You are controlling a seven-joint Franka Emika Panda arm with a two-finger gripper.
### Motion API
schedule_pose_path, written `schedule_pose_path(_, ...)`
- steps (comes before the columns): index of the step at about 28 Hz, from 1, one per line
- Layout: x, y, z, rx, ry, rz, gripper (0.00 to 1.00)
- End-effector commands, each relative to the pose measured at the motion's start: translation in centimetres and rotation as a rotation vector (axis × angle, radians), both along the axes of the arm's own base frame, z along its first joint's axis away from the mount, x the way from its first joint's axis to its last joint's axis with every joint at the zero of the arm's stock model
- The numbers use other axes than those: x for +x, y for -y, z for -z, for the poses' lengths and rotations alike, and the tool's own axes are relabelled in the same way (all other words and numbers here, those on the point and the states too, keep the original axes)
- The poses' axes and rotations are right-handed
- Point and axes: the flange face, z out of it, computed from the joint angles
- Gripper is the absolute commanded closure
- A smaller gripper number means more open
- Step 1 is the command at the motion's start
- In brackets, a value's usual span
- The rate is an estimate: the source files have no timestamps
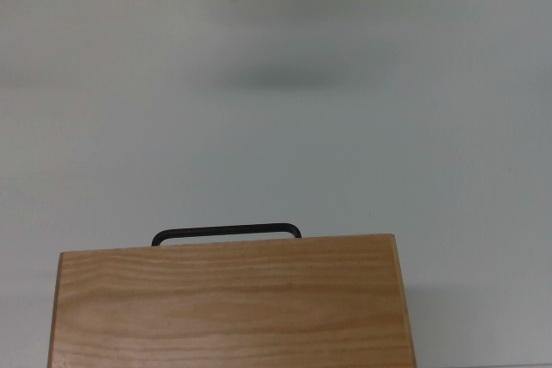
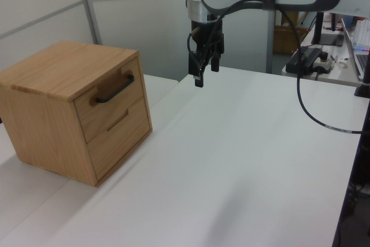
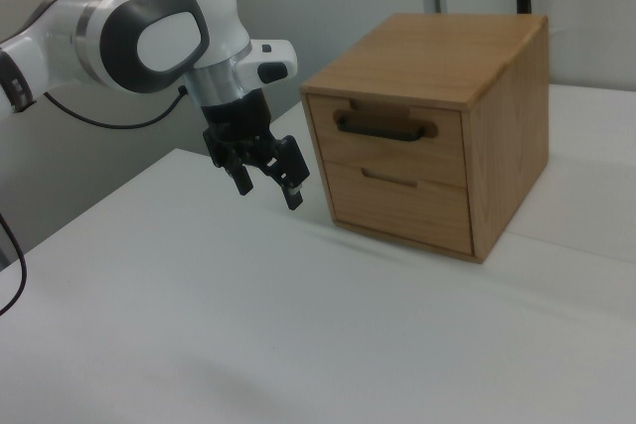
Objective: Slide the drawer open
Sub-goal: 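Move the gripper to the black handle of the upper drawer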
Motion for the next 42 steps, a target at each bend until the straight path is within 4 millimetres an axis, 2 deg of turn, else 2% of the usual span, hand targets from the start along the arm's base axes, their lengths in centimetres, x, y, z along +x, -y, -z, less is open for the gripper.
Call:
schedule_pose_path(1, -0.1, 0.2, 0.3, -0.003, -0.015, -0.025, 0.00)
schedule_pose_path(7, 1.4, -0.3, 1.4, 0.002, 0.024, -0.012, 0.00)
schedule_pose_path(14, 2.7, -0.8, 1.3, 0.056, 0.106, 0.098, 0.00)
schedule_pose_path(22, 4.4, -1.7, 1.4, 0.128, 0.201, 0.405, 0.00)
schedule_pose_path(27, 5.7, -2.0, 1.9, 0.193, 0.252, 0.685, 0.00)
schedule_pose_path(28, 6.3, -2.1, 2.5, 0.208, 0.264, 0.774, 0.00)
schedule_pose_path(33, 7.6, -2.2, 3.1, 0.266, 0.286, 0.981, 0.00)
schedule_pose_path(39, 8.8, -2.1, 4.8, 0.290, 0.284, 1.178, 0.00)
schedule_pose_path(42, 9.9, -2.2, 5.0, 0.318, 0.292, 1.252, 0.00)
